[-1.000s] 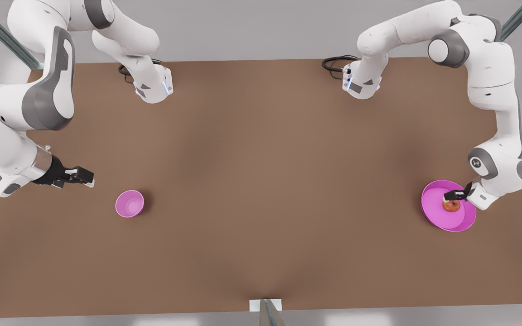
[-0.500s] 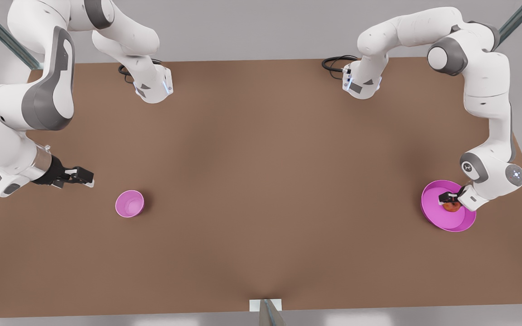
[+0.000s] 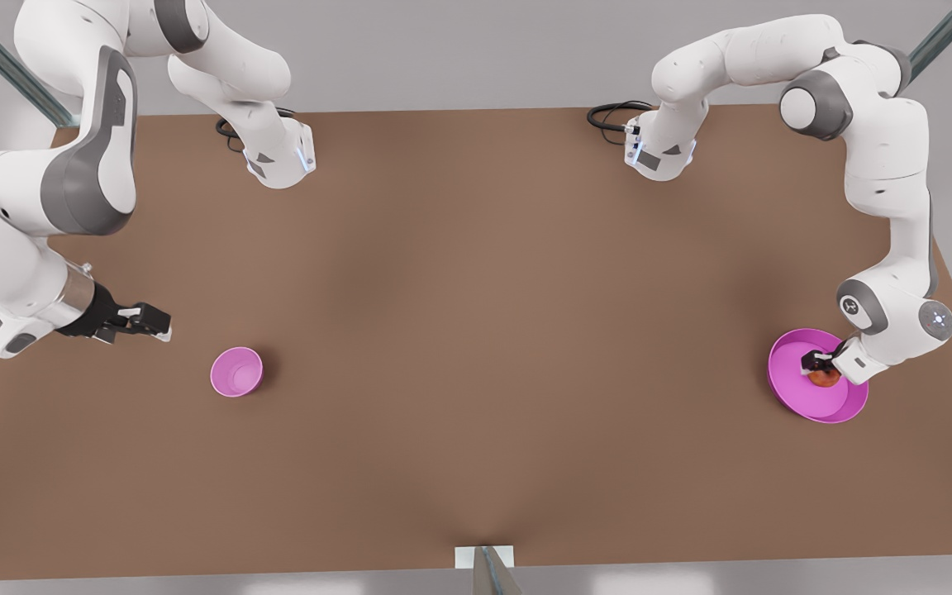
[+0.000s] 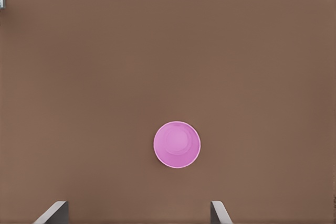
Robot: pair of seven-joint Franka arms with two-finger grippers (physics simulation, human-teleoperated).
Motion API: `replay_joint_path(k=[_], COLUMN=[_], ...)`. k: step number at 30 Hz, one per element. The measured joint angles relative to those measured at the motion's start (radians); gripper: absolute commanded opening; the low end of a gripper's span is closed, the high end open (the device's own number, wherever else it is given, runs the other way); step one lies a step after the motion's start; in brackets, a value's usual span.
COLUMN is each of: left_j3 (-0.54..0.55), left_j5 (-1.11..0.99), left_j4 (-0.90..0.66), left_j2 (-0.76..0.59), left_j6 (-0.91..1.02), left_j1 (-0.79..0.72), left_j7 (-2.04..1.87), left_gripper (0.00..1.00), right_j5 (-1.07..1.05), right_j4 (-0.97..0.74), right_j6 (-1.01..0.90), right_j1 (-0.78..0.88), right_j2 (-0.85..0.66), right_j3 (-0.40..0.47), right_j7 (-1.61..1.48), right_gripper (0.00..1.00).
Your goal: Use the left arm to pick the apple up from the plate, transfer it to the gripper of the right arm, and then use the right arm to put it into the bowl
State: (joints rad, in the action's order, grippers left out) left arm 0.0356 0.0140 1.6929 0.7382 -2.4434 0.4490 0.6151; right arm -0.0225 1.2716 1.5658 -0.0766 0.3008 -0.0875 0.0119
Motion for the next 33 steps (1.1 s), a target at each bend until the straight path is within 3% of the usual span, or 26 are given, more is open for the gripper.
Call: replay_joint_path(k=[4, 7, 13, 18, 26, 33], left_j3=[0.046, 0.147, 0.438, 0.684, 0.711, 0.712], left_j5=[0.0, 0.0, 0.052, 0.193, 0.72, 0.933], left_j4=[-0.007, -0.014, -0.018, -0.062, -0.197, -0.535], left_j2=[-0.077, -0.139, -0.15, -0.028, 0.062, 0.263], left_j6=[0.005, 0.034, 0.068, 0.077, 0.081, 0.038], left_j1=[-0.001, -0.001, 0.002, -0.029, -0.333, -0.588], left_j7=[0.005, 0.008, 0.012, 0.036, 0.169, 0.34], left_gripper=[0.67, 0.67, 0.67, 0.66, 0.65, 0.65], right_j5=[0.002, 0.003, 0.003, -0.005, -0.074, -0.176], right_j4=[0.006, 0.011, 0.018, 0.02, 0.031, 0.026], right_j6=[0.0, 0.0, -0.001, 0.001, 0.012, 0.026], right_j1=[-0.001, -0.003, -0.001, -0.017, -0.039, -0.035], right_j2=[0.001, 0.001, 0.0, 0.0, 0.022, 0.024], right_j3=[-0.001, 0.001, 0.0, 0.0, -0.003, -0.031], right_j7=[0.001, 0.0, -0.001, -0.005, -0.01, -0.006], right_gripper=[1.0, 1.0, 1.0, 1.0, 1.0, 1.0])
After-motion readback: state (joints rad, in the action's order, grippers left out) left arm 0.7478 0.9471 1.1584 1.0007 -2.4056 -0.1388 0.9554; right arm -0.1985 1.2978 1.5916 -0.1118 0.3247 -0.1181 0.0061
